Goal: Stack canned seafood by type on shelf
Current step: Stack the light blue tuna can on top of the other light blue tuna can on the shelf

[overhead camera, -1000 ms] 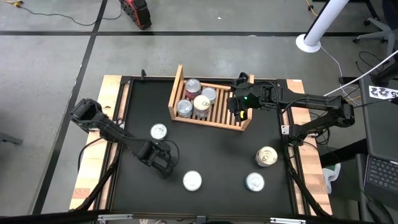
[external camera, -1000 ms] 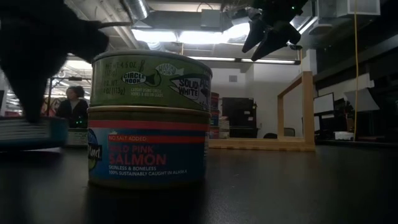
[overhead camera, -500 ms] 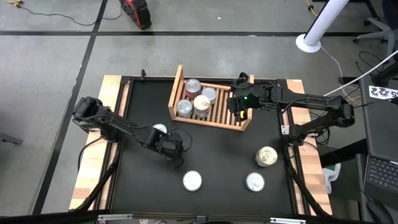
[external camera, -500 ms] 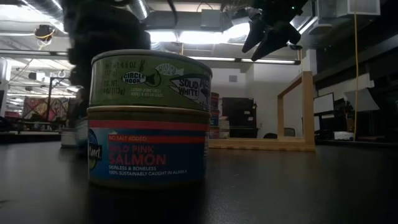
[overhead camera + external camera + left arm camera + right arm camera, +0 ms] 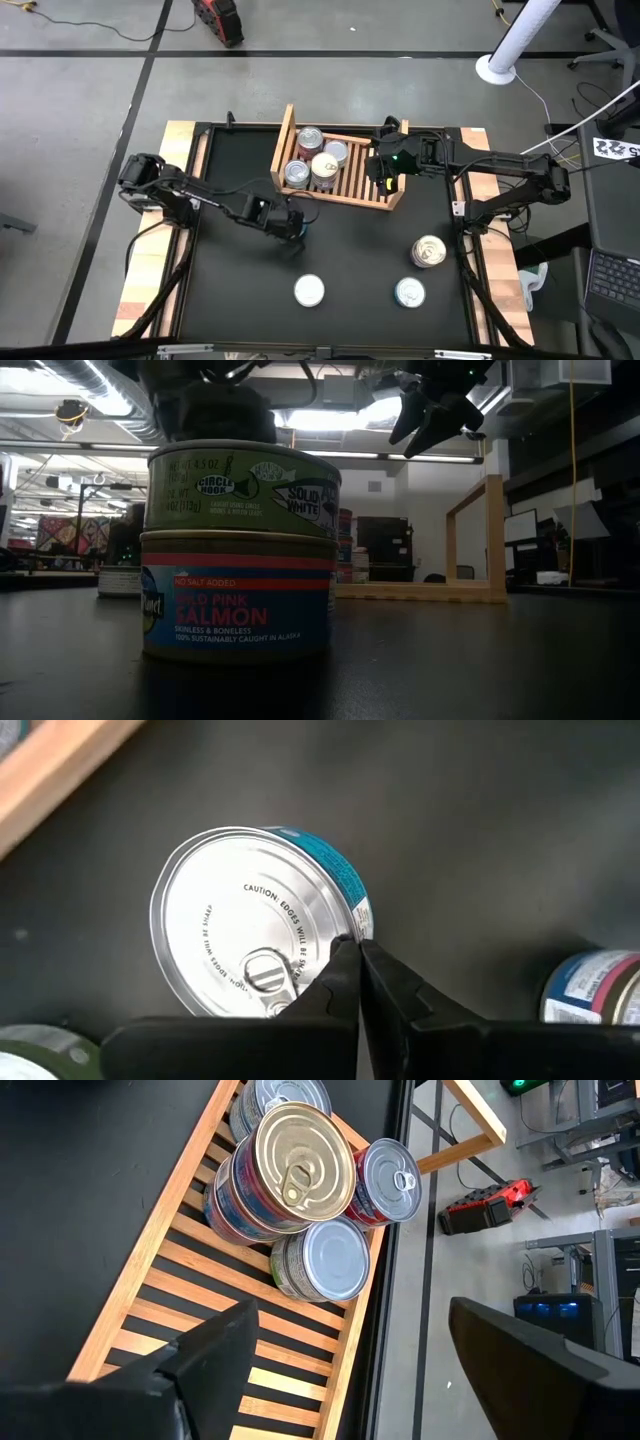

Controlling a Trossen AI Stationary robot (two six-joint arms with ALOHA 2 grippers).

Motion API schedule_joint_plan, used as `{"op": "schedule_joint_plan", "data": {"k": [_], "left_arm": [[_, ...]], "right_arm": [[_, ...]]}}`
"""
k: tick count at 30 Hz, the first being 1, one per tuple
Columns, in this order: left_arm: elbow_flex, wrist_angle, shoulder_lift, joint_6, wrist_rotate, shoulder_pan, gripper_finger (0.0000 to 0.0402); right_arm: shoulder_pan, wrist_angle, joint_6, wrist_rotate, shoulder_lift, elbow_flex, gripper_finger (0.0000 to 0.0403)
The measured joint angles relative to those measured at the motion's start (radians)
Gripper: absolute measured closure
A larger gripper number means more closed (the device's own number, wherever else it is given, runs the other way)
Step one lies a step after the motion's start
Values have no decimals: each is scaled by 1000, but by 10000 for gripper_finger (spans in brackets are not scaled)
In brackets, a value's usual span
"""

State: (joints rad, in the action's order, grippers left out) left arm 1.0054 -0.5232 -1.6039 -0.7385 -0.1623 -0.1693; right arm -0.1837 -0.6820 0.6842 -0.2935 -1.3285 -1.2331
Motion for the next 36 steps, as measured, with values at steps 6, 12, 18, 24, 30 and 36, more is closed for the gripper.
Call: {"op": "schedule_joint_plan", "data": {"k": [6,12,18,24,30,36], "left_arm": [[0,25,0,53,0,28,401],[18,43,0,95,-1,46,401],[83,34,0,176,-27,57,401],[154,-48,0,231,-56,76,401],[231,-192,0,279,-124,87,401],[283,-273,0,326,-175,111,401]], "right_arm": [[0,0,0,0,0,0,77],[0,0,0,0,0,0,77],[0,0,0,0,0,0,77],[0,0,0,0,0,0,77],[0,0,0,0,0,0,77],[0,0,0,0,0,0,77]]}}
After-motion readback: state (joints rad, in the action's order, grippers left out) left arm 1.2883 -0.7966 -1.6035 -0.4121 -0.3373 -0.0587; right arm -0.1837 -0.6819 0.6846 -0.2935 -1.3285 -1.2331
